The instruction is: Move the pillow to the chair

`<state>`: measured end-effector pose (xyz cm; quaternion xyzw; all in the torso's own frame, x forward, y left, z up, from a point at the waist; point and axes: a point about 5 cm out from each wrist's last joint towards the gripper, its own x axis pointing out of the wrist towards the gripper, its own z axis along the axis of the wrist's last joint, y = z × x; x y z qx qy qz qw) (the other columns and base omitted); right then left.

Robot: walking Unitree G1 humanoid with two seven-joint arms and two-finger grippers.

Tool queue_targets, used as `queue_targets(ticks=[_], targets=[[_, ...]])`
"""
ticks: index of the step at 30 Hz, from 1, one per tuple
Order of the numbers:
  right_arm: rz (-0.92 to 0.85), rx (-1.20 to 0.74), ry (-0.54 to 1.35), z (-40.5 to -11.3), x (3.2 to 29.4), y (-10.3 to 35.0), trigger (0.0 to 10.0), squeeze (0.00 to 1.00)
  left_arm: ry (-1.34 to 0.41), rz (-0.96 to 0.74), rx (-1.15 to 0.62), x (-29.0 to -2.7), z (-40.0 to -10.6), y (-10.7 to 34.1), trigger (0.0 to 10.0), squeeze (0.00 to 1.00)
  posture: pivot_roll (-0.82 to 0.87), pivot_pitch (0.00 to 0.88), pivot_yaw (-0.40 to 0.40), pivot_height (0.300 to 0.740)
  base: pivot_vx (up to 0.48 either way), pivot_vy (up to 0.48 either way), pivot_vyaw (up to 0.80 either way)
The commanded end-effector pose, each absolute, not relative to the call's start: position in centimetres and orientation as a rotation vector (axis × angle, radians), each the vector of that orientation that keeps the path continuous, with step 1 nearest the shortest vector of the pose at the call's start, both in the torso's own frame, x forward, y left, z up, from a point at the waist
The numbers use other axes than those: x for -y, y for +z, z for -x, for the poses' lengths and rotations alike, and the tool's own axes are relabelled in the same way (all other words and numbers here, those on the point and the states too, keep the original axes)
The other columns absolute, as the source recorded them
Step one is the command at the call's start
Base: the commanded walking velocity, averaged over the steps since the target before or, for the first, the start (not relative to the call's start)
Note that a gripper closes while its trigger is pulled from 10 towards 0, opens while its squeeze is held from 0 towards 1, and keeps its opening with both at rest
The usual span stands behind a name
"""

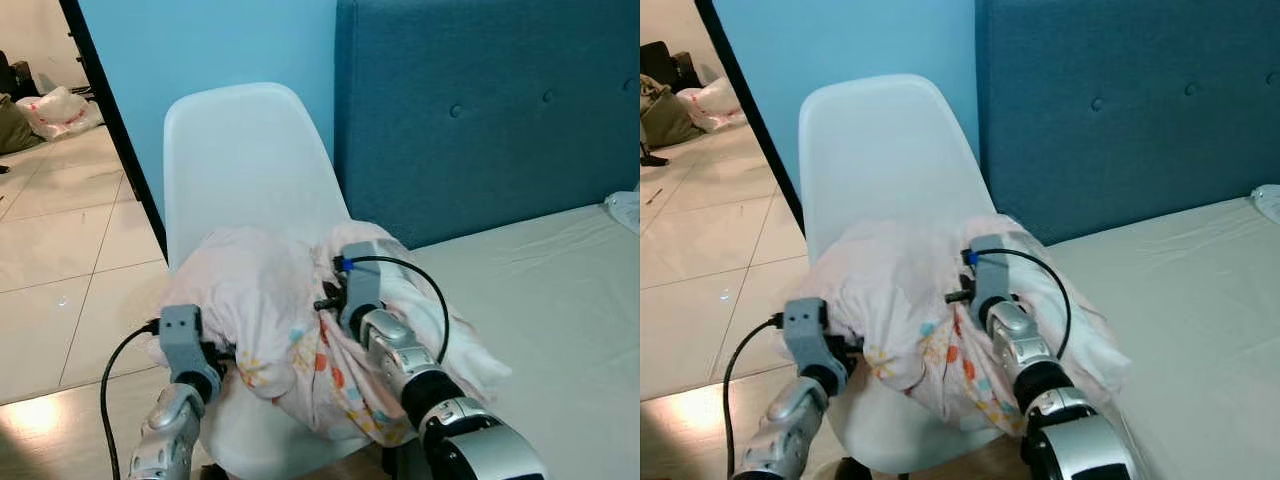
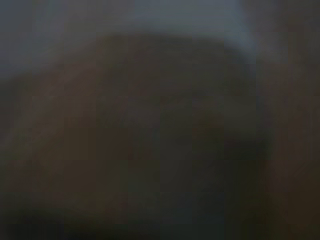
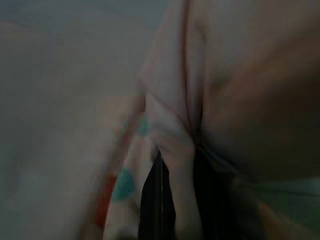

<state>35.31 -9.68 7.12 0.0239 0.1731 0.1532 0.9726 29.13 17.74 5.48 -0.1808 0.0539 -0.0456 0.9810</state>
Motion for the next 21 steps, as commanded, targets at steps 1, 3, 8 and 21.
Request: queue_targets(ticks=[1,3,8,21], targets=[[-0.084,-0.523,0.321,-32.9,9.2,3.4,0.0,0.0,-0.107,0.378,-0.036,-18.2,-30.1,7.3,10.0,0.0,0.04,0.053,0.041,0.418,0.0,0.0,0.0],[-0.095,-0.521,0.311,-32.8,9.5,3.2,0.0,0.0,-0.102,0.395,-0.021,-18.5,-30.3,7.7,10.0,0.0,0.04,0.051,0.041,0.418,0.0,0.0,0.0],[-0.137,-0.515,0.313,-32.3,10.2,2.6,0.0,0.0,-0.135,0.5,0.068,-19.2,-31.1,9.8,10.0,1.0,0.02,0.049,0.044,0.418,0.0,0.0,0.0],[-0.174,-0.538,0.327,-30.7,10.0,1.1,0.0,0.0,-0.559,0.84,0.427,-18.4,-31.0,18.8,10.0,1.0,0.01,0.042,0.054,0.418,0.0,0.0,0.0]])
